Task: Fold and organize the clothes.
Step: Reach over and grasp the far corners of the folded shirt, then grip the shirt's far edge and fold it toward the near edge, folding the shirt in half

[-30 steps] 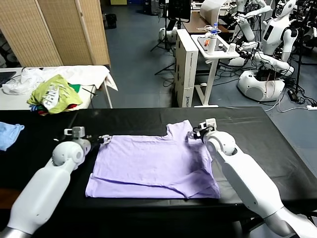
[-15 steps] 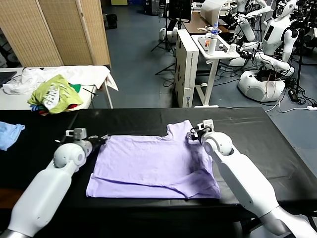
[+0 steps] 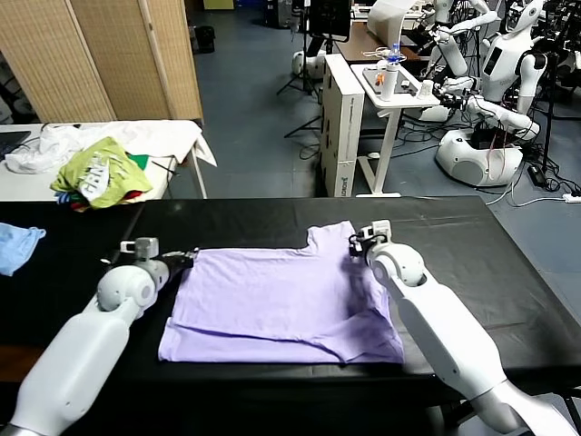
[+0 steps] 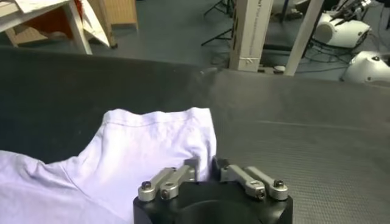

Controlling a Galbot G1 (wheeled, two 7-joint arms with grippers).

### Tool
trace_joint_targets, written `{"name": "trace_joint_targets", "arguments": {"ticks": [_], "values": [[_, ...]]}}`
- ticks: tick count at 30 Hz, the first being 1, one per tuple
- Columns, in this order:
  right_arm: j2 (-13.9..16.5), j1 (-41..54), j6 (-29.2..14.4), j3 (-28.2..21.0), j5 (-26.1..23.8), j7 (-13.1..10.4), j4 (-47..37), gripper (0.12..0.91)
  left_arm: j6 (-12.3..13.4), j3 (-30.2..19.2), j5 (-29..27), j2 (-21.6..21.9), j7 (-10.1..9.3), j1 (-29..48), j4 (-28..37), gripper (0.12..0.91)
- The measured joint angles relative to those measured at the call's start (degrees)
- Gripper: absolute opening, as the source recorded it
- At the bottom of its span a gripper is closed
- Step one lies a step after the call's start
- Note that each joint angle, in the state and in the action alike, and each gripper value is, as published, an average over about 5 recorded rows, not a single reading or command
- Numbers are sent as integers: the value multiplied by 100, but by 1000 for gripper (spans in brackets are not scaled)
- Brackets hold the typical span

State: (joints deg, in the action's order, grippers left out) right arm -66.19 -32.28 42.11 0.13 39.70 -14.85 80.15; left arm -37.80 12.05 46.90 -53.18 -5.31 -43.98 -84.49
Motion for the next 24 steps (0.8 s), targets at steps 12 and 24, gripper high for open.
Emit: {"name": "trace_joint_targets", "arguments": {"ticks": [12, 24], "values": [[251, -304, -777, 174, -128, 256, 613, 140, 30, 395, 88, 163, 20, -317, -462, 148], [694, -1004, -783, 552, -48, 354, 1579, 140, -13, 1023, 263, 536, 52, -1080, -1405, 148]]}}
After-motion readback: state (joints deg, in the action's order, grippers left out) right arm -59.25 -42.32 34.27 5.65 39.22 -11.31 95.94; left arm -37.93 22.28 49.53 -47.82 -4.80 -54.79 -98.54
